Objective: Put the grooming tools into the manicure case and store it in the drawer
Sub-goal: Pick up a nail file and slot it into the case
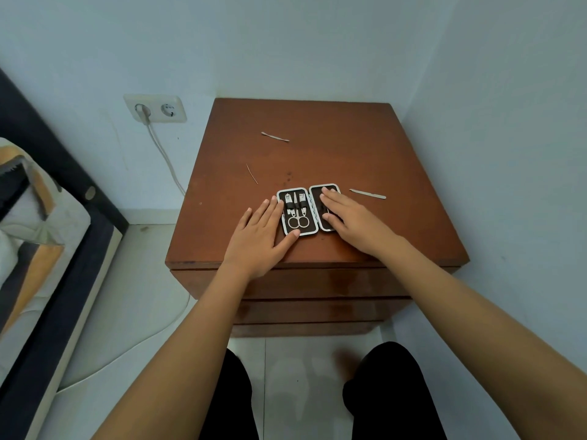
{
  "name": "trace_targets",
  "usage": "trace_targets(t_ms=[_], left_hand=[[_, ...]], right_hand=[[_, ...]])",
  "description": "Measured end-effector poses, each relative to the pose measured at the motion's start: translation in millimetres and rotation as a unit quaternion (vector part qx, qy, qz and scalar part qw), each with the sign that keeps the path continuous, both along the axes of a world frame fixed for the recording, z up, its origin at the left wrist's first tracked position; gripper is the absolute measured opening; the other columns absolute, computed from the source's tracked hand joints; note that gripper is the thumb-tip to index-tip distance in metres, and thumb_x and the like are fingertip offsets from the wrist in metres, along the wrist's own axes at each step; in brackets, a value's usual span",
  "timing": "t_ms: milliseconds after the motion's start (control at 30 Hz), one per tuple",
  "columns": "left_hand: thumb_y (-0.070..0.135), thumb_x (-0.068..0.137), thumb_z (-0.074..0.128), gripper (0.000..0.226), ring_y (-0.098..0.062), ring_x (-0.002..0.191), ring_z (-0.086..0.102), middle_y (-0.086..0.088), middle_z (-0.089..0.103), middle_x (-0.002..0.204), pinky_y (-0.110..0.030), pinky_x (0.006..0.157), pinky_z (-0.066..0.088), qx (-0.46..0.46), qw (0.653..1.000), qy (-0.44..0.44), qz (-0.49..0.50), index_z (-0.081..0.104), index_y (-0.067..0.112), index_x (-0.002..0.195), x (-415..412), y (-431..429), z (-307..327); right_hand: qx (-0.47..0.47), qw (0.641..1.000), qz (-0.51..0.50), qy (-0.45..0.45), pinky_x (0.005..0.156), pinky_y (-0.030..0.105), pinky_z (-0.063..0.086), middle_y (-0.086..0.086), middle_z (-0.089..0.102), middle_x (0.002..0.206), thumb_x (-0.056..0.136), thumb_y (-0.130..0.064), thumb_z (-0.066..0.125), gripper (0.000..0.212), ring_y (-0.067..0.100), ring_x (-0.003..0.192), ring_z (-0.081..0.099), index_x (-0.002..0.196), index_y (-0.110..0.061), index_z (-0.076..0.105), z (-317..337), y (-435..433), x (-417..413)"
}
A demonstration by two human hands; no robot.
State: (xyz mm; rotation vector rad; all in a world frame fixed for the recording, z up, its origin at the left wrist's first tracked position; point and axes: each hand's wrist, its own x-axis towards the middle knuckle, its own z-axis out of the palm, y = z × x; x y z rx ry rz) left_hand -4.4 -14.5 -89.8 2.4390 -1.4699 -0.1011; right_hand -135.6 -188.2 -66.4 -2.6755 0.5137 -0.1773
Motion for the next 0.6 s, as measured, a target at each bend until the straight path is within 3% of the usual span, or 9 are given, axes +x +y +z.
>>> trace_targets(t_ms=[167, 300, 433, 500, 600], left_hand=[[0.058, 0.094, 0.022, 0.070, -0.008, 0.145, -0.001, 0.003, 0.005, 0.159, -0.031, 0.117, -0.003, -0.001, 1.000, 0.002, 0.000, 0.005, 0.020, 0.150, -0.5, 0.0, -0.8], [0.058, 0.094, 0.023, 0.069, -0.008, 0.145, -0.001, 0.003, 0.004, 0.159, -0.031, 0.117, -0.003, -0.003, 1.000, 0.001, 0.000, 0.004, 0.021, 0.150, -0.1, 0.3, -1.4], [0.058, 0.094, 0.023, 0.069, -0.008, 0.145, -0.001, 0.003, 0.004, 0.159, -0.031, 0.117, -0.004, -0.002, 1.000, 0.001, -0.001, 0.004, 0.021, 0.150, 0.2, 0.3, -1.6], [0.058, 0.094, 0.022, 0.069, -0.007, 0.145, -0.001, 0.003, 0.004, 0.159, -0.031, 0.117, -0.004, 0.000, 1.000, -0.001, -0.001, 0.003, 0.021, 0.150, 0.7, 0.1, -2.1], [0.058, 0.094, 0.022, 0.069, -0.007, 0.145, -0.001, 0.003, 0.004, 0.159, -0.031, 0.117, -0.004, 0.001, 1.000, -0.003, -0.001, 0.003, 0.021, 0.150, 1.2, -0.2, -3.2]], right_hand=[[-0.007, 1.000, 0.014, 0.014, 0.116, 0.025, 0.003, 0.004, 0.022, 0.156, 0.098, -0.022, 0.041, 0.049, 0.014, 0.146, 0.011, 0.143, -0.009, 0.028, 0.7, -2.8, -3.0], [0.016, 0.997, -0.045, -0.063, 0.113, 0.021, 0.013, 0.008, 0.037, 0.149, 0.096, -0.017, 0.046, 0.043, 0.017, 0.142, 0.027, 0.137, -0.006, 0.042, 1.8, -14.8, -12.8], [0.007, 0.974, -0.196, -0.116, 0.104, 0.034, 0.035, 0.017, 0.057, 0.125, 0.090, -0.011, 0.053, 0.031, 0.032, 0.120, 0.051, 0.120, -0.002, 0.058, 0.2, -43.8, -30.3], [0.022, 0.963, -0.246, -0.106, 0.097, 0.037, 0.042, 0.016, 0.057, 0.115, 0.088, -0.016, 0.057, 0.027, 0.031, 0.108, 0.054, 0.112, -0.004, 0.062, -0.9, -56.3, -36.1], [0.074, 0.951, -0.284, -0.096, 0.083, 0.028, 0.043, 0.010, 0.054, 0.106, 0.083, -0.021, 0.066, 0.023, 0.020, 0.092, 0.053, 0.102, -0.008, 0.066, 2.9, -65.9, -36.2]])
